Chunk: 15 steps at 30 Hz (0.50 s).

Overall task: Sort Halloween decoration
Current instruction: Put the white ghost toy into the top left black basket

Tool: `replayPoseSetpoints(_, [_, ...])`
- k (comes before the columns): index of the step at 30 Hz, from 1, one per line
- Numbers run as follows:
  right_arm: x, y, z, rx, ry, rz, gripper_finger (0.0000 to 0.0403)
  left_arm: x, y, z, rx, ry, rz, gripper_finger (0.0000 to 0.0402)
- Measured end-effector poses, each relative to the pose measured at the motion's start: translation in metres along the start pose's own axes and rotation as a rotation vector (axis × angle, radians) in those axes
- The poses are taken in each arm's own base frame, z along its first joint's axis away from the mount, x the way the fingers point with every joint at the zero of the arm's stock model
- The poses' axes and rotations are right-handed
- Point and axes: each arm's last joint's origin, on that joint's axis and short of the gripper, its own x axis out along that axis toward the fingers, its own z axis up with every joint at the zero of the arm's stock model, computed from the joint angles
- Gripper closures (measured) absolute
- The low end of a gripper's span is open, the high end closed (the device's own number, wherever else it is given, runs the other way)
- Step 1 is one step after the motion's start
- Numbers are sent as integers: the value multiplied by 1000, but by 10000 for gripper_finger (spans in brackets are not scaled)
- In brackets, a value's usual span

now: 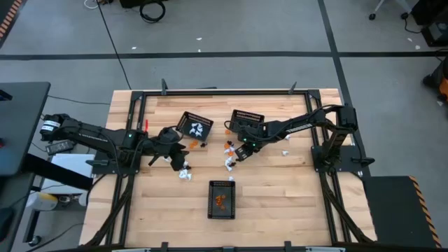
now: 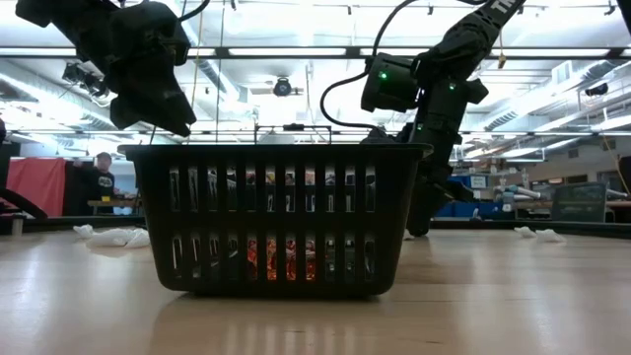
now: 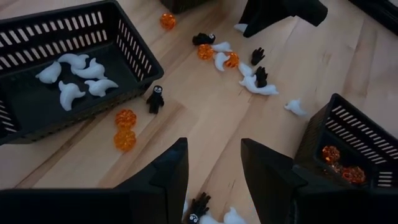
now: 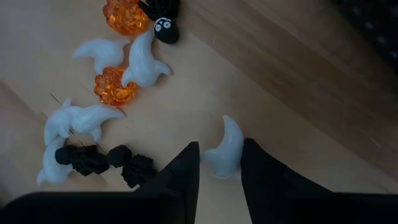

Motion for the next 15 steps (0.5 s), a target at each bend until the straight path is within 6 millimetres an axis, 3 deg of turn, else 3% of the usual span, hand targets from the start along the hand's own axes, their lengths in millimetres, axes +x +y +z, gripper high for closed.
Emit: replayPoseSetpoints(15, [0, 0, 0, 7, 4, 4, 297, 1, -2, 2, -31, -11, -27, 246])
